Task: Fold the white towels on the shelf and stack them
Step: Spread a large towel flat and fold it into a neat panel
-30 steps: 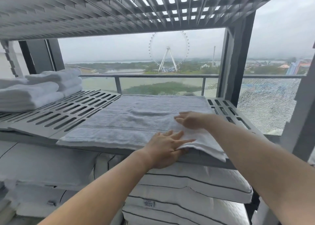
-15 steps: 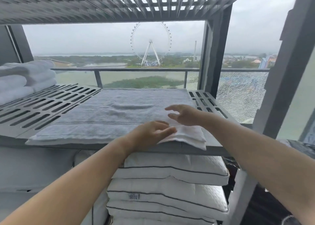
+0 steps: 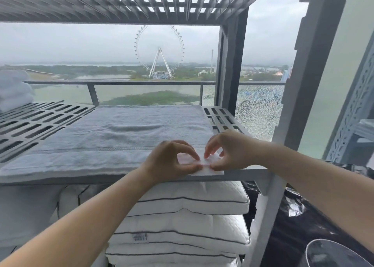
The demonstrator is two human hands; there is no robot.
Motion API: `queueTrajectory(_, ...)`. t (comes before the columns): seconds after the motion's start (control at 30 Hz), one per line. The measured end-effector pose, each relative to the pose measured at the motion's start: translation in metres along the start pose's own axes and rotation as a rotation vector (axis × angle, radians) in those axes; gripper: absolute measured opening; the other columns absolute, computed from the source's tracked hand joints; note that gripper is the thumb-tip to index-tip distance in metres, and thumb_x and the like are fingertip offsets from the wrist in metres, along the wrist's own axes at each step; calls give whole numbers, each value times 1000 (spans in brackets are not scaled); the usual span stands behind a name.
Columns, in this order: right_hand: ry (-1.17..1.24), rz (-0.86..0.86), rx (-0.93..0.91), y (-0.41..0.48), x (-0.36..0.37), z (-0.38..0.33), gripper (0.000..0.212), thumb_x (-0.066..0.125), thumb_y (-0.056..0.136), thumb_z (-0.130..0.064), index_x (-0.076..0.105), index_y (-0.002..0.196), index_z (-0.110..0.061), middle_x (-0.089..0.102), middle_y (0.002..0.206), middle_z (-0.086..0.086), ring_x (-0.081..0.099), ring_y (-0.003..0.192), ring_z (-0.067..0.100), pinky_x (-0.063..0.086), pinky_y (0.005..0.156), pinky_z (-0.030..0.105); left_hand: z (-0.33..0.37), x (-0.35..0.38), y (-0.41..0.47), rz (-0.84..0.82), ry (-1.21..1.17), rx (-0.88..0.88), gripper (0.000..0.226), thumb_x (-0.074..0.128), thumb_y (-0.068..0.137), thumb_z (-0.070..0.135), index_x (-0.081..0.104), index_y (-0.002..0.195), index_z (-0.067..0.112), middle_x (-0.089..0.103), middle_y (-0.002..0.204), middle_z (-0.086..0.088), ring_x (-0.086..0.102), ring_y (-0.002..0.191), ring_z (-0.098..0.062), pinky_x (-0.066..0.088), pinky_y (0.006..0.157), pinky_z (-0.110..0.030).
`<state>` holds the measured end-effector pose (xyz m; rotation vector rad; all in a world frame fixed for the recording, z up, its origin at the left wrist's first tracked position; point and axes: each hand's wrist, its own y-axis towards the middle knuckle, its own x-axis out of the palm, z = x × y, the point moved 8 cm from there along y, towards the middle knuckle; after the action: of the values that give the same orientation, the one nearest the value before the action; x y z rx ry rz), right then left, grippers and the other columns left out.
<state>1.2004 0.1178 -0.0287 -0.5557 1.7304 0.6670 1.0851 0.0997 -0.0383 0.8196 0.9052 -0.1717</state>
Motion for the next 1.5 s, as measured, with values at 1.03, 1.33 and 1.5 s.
queueTrajectory(1.03,257,548,-121,-27,10,8,17,76,74,-17,59,73,-16,56,70,-5,49,63,6,41,58,18,4,1,-7,64,8,67,18,72,73,41,60,79,29,60,79,16,58,76,0,47,65,-17)
queueTrajectory(1.33,113,671,-315,-39,13,-4,20,73,75,-31,61,71,-16,58,72,-6,48,65,6,35,62,9,6,-1,-2,36,-61,52,21,79,68,17,61,74,27,61,75,16,58,72,4,42,65,-5)
queueTrajectory(1.5,120,606,-357,-36,14,-8,19,74,74,-32,63,72,-16,59,74,-3,45,69,1,35,65,7,8,-5,-5,73,-31,90,16,79,66,14,66,72,20,62,74,12,56,66,4,39,63,-5)
